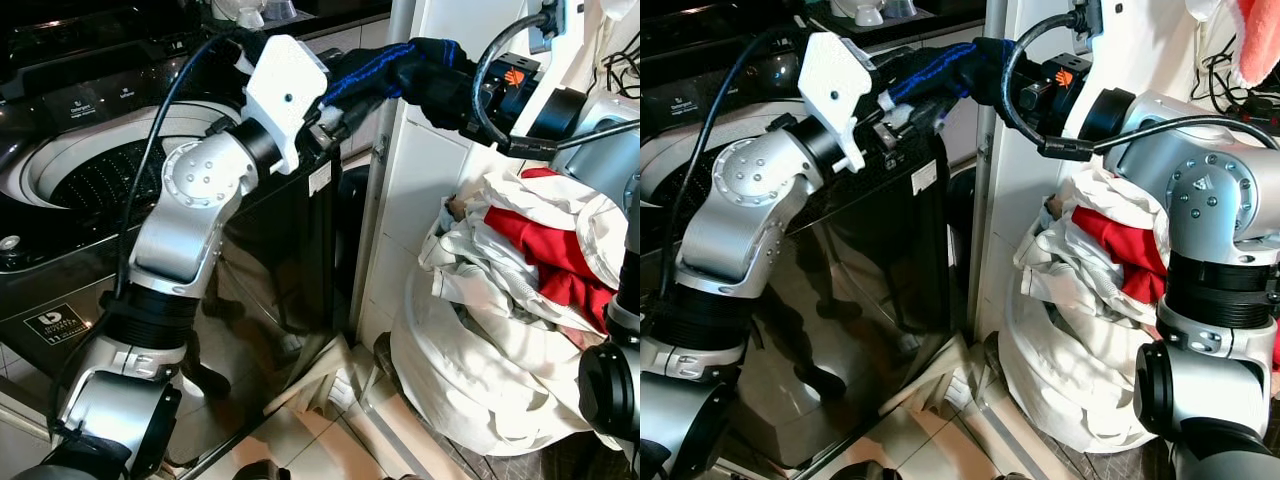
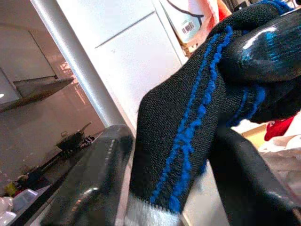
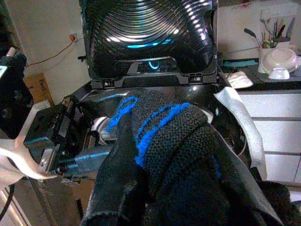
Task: Clothes washing
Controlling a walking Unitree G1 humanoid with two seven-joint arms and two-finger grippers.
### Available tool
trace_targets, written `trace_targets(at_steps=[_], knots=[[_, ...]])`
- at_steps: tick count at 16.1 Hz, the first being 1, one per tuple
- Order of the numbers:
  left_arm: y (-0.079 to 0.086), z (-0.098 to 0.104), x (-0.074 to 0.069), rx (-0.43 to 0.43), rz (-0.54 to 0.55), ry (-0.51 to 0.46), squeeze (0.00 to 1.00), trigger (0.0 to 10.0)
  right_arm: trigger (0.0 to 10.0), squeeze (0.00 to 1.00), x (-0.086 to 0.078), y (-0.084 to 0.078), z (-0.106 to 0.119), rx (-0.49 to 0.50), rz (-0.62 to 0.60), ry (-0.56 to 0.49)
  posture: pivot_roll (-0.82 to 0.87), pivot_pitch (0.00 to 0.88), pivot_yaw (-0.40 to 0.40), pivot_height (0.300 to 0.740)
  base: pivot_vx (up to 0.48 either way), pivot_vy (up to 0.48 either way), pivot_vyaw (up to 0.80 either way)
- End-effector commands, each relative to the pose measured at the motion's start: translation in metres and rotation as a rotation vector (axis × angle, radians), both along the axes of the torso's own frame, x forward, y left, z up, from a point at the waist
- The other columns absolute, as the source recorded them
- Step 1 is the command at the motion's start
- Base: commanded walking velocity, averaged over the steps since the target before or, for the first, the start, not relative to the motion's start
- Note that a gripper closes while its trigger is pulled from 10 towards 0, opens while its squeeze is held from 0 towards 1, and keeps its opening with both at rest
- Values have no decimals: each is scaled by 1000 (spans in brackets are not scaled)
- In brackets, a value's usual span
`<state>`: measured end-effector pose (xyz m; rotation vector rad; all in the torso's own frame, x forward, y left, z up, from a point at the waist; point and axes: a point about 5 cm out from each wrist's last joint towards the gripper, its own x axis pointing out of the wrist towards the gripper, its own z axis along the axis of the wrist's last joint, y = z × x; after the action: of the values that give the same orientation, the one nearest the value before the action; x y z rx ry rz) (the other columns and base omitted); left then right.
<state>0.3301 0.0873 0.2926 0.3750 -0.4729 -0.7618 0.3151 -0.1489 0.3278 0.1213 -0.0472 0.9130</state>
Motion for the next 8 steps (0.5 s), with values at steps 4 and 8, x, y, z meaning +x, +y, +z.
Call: trace_targets(at_steps=[4, 8], knots=[[6, 2, 3, -4, 15, 18, 0, 0, 0, 0, -2, -2, -1, -13, -1, -4, -64, 0, 32, 740, 0, 0, 0], [11, 3, 7, -8, 57, 17, 0, 0, 0, 0, -2, -1, -1, -12, 2, -4, -61, 0, 32, 740, 0, 0, 0]])
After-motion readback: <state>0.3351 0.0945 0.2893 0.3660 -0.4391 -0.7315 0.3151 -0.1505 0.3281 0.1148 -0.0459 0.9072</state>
